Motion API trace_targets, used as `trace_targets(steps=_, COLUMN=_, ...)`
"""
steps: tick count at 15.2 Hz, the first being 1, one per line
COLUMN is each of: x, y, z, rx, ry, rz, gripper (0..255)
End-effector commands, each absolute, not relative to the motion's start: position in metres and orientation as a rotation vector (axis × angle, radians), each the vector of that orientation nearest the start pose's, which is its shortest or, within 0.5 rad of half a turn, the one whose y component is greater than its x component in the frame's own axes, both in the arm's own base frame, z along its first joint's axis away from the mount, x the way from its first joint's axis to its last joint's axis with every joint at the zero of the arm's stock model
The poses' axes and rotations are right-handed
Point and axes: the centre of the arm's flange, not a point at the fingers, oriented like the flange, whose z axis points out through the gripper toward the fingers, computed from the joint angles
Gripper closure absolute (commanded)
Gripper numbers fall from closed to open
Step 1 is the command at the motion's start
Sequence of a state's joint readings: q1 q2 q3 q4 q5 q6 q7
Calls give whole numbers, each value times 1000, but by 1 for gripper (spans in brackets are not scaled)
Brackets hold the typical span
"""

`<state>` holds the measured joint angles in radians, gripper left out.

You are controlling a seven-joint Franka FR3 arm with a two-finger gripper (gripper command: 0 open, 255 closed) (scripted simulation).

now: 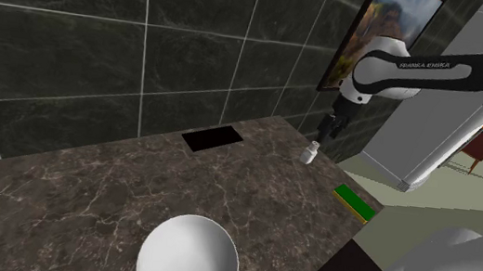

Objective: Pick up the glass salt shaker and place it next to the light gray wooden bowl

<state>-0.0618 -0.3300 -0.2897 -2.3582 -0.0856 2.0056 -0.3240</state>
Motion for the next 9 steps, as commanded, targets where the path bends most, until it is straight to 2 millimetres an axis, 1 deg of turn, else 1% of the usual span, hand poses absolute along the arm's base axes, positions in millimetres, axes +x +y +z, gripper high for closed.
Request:
trace_targets(steps=1, x=429, y=-181, z=434, rx=-3123, ry=-50, rz=35, gripper=0)
trace_targets(steps=5, x=458, y=-216, z=411, rx=-3134, ry=-66, rz=24, gripper=0)
trace_targets(steps=6, x=462, y=-221, z=408, rx=-3135, ry=-68, rz=23, gripper=0)
trace_targets(steps=9, x=462, y=-221, z=392, rx=-3135, ry=-68, rz=23, gripper=0)
